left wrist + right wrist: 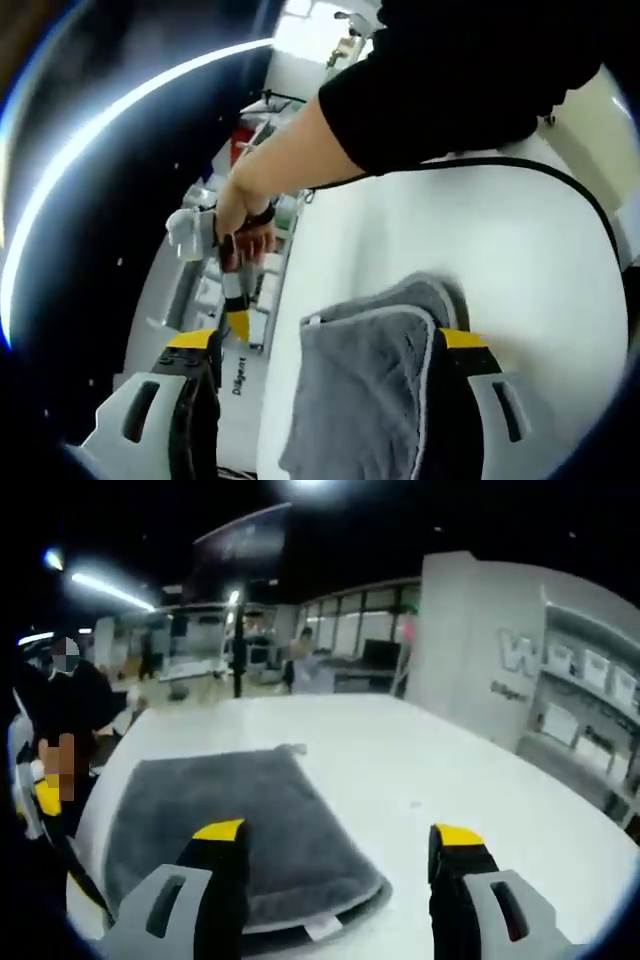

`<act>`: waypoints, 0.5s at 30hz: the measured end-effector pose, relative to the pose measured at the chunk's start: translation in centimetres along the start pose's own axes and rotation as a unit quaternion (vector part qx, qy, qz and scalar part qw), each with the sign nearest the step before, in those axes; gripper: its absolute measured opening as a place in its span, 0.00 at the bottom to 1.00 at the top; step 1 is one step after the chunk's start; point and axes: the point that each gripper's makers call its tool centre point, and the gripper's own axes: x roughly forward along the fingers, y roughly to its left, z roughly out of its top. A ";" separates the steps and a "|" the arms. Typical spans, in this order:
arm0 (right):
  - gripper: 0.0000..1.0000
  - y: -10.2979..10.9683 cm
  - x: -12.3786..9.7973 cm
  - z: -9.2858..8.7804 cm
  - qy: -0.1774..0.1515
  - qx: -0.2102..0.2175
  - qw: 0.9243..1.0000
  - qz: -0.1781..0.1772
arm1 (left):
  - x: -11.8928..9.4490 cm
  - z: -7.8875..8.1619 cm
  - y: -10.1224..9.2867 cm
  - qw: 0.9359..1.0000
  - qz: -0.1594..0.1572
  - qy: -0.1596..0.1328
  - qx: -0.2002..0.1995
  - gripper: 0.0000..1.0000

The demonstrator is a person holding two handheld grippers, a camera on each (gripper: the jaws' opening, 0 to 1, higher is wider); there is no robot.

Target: Open the folded towel by lifting each exposed corner and separating the folded layers until the towel lies flat within the target outline without major curled edges

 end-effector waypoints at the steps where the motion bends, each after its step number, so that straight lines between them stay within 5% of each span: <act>1: 0.71 0.1 0.0 0.0 0.000 -0.001 1.000 0.001 | 0.1 0.1 0.0 1.000 0.001 -0.001 0.000 0.87; 7: 0.66 -0.4 1.2 -1.6 0.016 0.032 0.999 0.006 | 0.1 1.0 0.0 1.000 0.014 -0.013 0.024 0.70; 12: 0.37 0.4 1.8 -3.8 0.051 0.101 0.993 0.040 | 0.3 0.5 -0.4 1.000 0.000 -0.007 0.016 0.58; 15: 0.33 0.7 2.1 -5.4 0.076 0.130 0.988 0.041 | 0.3 0.4 -0.9 1.000 -0.010 -0.004 0.012 0.48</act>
